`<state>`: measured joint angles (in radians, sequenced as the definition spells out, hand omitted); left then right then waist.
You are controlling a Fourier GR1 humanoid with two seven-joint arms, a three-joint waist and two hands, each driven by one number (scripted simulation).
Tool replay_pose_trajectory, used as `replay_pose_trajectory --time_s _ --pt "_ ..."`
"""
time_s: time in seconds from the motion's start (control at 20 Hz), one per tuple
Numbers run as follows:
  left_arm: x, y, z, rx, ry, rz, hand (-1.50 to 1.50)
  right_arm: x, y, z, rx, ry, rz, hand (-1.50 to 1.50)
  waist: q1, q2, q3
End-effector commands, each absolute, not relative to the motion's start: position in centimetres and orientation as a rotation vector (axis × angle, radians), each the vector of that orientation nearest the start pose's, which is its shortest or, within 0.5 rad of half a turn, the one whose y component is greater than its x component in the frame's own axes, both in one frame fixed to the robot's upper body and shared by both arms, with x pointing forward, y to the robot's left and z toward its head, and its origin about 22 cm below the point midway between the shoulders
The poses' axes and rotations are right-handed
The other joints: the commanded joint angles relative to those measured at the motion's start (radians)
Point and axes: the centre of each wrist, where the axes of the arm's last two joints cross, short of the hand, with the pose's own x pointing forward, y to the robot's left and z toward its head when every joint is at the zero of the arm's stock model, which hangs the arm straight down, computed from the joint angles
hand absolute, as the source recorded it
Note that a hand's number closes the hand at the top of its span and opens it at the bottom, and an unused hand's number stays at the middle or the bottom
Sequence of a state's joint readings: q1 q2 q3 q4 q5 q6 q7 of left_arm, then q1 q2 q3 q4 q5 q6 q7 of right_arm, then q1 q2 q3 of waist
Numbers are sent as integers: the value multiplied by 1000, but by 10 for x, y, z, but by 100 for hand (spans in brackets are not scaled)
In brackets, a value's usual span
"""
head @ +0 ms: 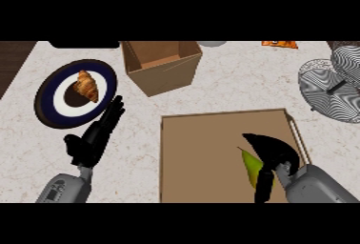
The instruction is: Pick the pear from the tray and place it in the tiered basket
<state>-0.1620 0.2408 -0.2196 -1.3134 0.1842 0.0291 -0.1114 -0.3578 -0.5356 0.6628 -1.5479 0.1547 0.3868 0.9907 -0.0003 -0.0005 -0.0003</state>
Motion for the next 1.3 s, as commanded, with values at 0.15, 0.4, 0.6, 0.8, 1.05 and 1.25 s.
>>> replay_pose_trajectory --time_s 0.15,0.4,0.6,0.8,1.05,1.25 --pt "264 245 -16 -76 -1527 -221 0 270 -187 42 -495 -515 1236 150 1 0 0" --pt "271 224 -31 -65 -1548 -235 0 278 -169 18 -509 -670 1225 150 3 2 0" --pt "259 230 -27 -55 -1537 -228 0 280 -174 40 -510 -725 1211 150 3 0 0" --pt "288 245 -18 -53 -1537 -224 0 264 -221 38 -651 -688 1116 150 -20 -1 0" --pt "258 264 -32 31 -1513 -122 0 257 -394 62 -1092 -456 669 150 -155 -22 6" --pt "250 262 -36 11 -1513 -131 0 212 -479 76 -1250 -446 548 150 -117 -13 6"
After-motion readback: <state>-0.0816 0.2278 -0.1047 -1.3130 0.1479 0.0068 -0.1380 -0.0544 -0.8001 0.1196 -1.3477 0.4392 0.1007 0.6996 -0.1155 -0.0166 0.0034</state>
